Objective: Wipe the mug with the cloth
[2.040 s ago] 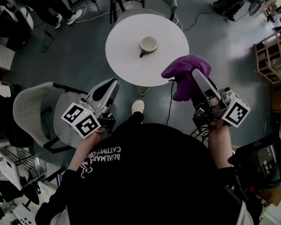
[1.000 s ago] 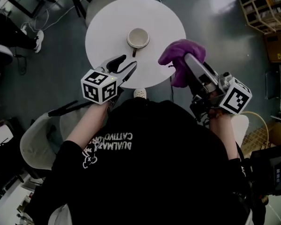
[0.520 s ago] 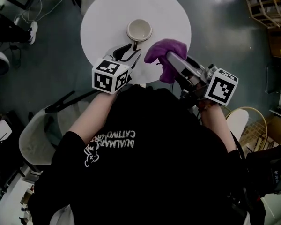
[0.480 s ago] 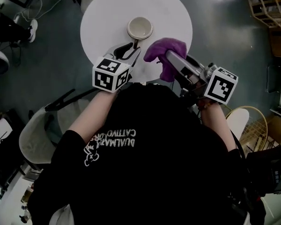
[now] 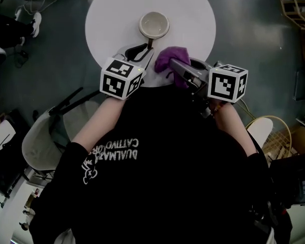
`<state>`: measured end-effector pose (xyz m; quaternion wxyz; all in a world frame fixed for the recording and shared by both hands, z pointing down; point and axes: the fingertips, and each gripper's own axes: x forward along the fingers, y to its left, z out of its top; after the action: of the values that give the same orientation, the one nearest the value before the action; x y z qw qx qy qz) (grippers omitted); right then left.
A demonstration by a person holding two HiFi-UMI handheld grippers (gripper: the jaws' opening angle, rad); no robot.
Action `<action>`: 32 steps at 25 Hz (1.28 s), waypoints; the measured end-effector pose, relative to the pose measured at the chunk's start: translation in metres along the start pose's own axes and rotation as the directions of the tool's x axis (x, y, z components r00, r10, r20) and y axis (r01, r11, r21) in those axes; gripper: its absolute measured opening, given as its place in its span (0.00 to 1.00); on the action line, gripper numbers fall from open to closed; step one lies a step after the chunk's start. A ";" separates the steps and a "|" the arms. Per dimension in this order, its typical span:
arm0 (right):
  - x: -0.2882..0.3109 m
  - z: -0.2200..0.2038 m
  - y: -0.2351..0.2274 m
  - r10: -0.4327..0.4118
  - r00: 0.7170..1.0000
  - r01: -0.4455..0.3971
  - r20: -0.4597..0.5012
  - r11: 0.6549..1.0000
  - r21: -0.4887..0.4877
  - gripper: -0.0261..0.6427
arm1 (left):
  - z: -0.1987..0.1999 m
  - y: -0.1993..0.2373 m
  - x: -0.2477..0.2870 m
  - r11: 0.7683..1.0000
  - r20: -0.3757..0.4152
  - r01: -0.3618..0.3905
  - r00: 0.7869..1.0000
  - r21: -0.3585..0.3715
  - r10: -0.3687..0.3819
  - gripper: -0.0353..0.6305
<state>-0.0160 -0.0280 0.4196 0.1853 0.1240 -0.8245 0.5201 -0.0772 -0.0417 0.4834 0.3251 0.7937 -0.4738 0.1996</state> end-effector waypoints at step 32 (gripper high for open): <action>0.084 0.037 -0.040 0.246 0.886 -0.250 -0.393 0.967 0.040 0.14 | -0.013 0.055 0.039 0.905 -0.109 -0.305 0.952 -0.298 0.285 0.21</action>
<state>-0.0820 -0.0792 0.4741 0.2805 -0.0908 -0.7822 0.5488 -0.1069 -0.0756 0.5351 0.4270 0.6449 -0.6034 0.1942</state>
